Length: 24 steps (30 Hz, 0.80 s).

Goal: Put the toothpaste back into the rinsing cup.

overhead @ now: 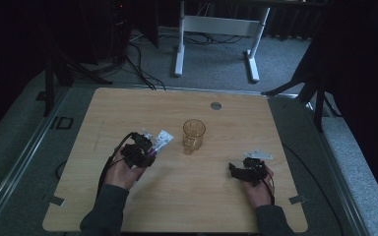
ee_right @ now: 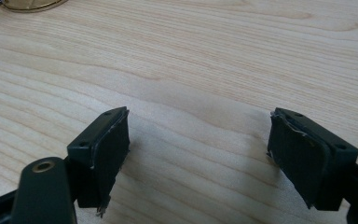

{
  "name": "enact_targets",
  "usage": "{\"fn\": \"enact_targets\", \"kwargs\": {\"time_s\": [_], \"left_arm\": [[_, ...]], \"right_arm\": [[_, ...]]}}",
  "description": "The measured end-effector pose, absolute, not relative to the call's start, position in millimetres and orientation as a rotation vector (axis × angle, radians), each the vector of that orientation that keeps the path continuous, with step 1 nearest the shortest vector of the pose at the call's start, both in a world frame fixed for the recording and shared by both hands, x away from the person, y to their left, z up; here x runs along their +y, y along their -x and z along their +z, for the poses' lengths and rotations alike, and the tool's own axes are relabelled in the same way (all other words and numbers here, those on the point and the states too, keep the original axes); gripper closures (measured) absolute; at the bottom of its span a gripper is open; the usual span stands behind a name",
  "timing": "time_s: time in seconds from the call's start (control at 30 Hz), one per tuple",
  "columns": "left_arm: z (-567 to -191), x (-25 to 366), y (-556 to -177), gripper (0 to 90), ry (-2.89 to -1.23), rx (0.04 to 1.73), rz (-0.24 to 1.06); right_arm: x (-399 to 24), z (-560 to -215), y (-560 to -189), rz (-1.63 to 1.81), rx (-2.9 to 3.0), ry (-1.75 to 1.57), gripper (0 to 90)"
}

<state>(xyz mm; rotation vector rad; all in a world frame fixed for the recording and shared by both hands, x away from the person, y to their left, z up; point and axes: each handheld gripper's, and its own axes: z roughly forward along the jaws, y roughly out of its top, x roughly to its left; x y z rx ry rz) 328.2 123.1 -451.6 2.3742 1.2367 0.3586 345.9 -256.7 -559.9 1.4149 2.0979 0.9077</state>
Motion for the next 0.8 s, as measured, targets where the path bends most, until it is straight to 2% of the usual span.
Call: {"fn": "enact_targets", "kwargs": {"time_s": [0.53,0.8], "left_arm": [[-443.2,123.2,-332.9,72.8,-2.246,1.221,0.412],[-442.0,120.5,-335.7,72.8,-2.237,1.21,0.411]], "right_arm": [[-256.7,-559.8,-345.8,0.906,2.099,-1.416,20.5],[-256.7,-559.8,-345.9,0.907,2.098,-1.415,20.5]]}}
